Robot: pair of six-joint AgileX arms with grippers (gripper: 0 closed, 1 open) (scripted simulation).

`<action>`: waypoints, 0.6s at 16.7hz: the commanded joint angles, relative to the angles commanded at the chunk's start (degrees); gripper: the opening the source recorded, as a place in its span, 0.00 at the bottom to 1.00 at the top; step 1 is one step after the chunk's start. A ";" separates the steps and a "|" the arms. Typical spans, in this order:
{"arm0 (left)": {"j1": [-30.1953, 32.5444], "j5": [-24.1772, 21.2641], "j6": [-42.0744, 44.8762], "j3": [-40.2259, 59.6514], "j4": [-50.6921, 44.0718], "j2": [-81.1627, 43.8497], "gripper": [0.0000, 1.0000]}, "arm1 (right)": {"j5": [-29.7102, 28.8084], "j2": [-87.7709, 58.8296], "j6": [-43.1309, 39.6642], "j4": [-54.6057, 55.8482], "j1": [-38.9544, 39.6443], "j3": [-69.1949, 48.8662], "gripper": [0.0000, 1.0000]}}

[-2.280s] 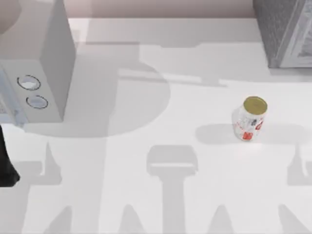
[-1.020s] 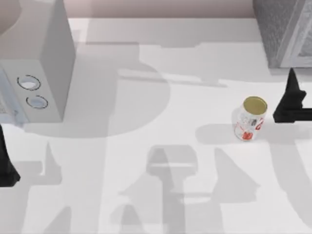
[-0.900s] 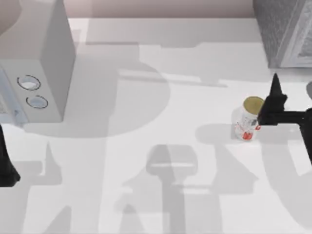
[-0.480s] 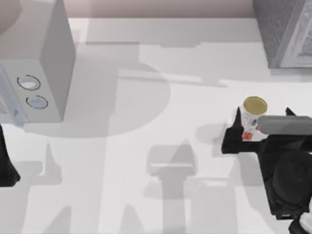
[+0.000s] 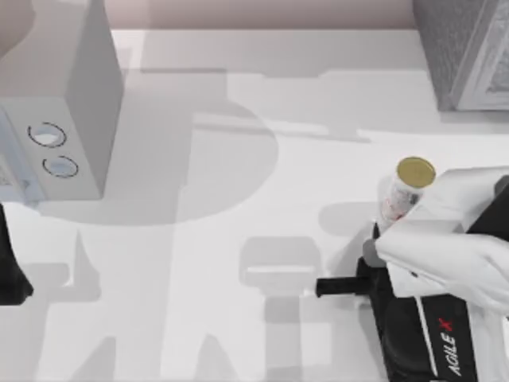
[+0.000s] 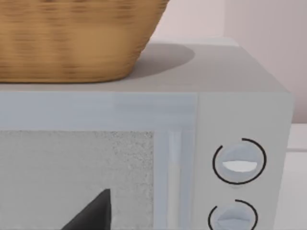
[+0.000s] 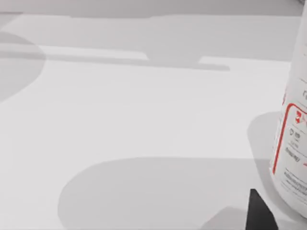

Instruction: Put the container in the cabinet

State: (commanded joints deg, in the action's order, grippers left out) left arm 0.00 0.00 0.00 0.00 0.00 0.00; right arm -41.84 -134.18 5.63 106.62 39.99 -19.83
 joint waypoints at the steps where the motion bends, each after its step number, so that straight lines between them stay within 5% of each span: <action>1: 0.00 0.00 0.00 0.00 0.00 0.00 1.00 | 0.00 0.00 0.00 0.00 0.00 0.00 1.00; 3: 0.00 0.00 0.00 0.00 0.00 0.00 1.00 | -2.28 -6.92 2.19 -2.99 5.08 -6.84 1.00; 10: 0.00 0.00 0.00 0.00 0.00 0.00 1.00 | -0.71 -4.51 0.09 -4.15 0.56 -8.63 1.00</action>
State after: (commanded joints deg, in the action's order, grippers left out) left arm 0.00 0.00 0.00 0.00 0.00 0.00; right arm -42.55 -138.69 5.72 102.47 40.55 -28.46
